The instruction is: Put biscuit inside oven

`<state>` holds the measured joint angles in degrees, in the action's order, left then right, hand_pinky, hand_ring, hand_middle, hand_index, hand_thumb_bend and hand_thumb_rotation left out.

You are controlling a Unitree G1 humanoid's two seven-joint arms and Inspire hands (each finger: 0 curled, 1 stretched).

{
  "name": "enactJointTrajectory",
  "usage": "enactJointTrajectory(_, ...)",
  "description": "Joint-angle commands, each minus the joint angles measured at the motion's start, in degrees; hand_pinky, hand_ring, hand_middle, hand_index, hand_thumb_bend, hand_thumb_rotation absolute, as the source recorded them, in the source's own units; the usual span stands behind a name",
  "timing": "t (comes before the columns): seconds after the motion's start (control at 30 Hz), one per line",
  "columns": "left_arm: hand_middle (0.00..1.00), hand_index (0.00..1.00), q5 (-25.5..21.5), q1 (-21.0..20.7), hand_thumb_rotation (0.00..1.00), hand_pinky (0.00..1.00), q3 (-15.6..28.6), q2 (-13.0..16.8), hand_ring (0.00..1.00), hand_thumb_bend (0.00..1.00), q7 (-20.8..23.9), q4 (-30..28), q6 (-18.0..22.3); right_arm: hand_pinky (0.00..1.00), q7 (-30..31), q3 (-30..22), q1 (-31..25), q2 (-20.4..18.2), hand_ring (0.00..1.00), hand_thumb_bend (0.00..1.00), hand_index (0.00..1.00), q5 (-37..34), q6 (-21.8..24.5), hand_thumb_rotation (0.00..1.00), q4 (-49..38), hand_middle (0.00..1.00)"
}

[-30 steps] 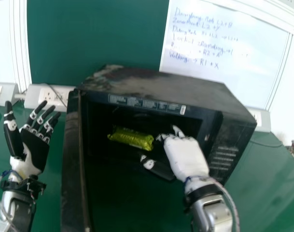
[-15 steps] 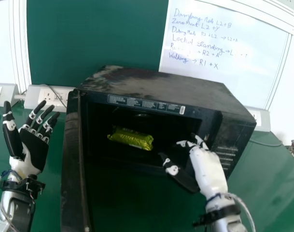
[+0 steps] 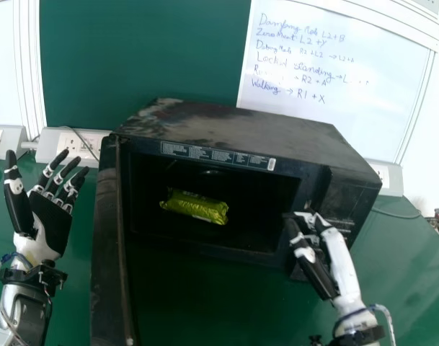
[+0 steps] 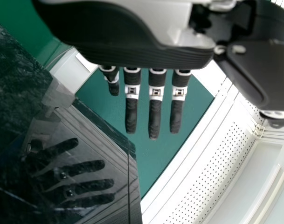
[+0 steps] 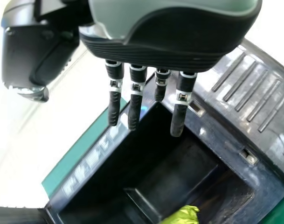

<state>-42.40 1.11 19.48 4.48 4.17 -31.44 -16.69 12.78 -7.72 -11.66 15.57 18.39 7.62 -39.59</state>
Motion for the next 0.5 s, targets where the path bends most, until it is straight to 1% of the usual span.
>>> enactJointTrajectory(0.0,0.72,0.75,-0.27,0.05,0.34,0.77,-0.31,-0.1,0.73,0.88,-0.22,-0.21,-0.02,0.66,0.6,-1.94,-0.62,-0.89,0.74,0.78,0.73,-4.55,0.89,0.3,-0.77,0.75)
enactJointTrajectory(0.1,0.74,0.76,-0.27,0.3,0.33,0.79,-0.33,-0.24,0.74,0.88,-0.13,-0.29,-0.03,0.71,0.96,-3.73,-1.55,-1.19,0.75,0.77,0.73,-9.0,1.64,0.29,-1.22,0.76)
enactJointTrajectory(0.2,0.76,0.77,0.23,1.03,0.34,0.83,-0.33,0.53,0.77,0.88,-1.09,-0.08,-0.08,0.72,0.59,-5.04,-2.54,-0.97,0.75,0.78,0.73,-11.29,0.94,0.33,-0.95,0.76)
enactJointTrajectory(0.27,0.76,0.77,1.34,1.87,0.36,0.83,-0.64,1.14,0.77,0.88,-2.05,-0.15,0.21,0.7,0.17,-5.82,-3.16,-1.14,0.74,0.77,0.74,-12.42,0.75,0.34,-0.78,0.76)
enactJointTrajectory(0.3,0.77,0.79,1.45,2.23,0.38,0.84,-0.61,1.14,0.77,0.87,-2.37,-0.13,0.29,0.65,-0.12,-6.19,-3.46,-1.3,0.73,0.78,0.74,-12.84,0.92,0.35,-0.88,0.76)
enactJointTrajectory(0.37,0.77,0.81,1.67,3.19,0.37,0.84,-0.53,1.1,0.78,0.88,-2.88,-0.21,0.31,0.6,-0.62,-7.3,-3.92,-1.6,0.72,0.78,0.74,-13.81,0.58,0.36,-0.59,0.76)
enactJointTrajectory(0.47,0.79,0.83,1.71,4.8,0.38,0.85,-0.6,1.05,0.8,0.86,-3.07,-0.8,-0.17,0.64,-0.87,-9.42,-4.04,-2.05,0.71,0.77,0.75,-16.22,0.07,0.34,0.14,0.75)
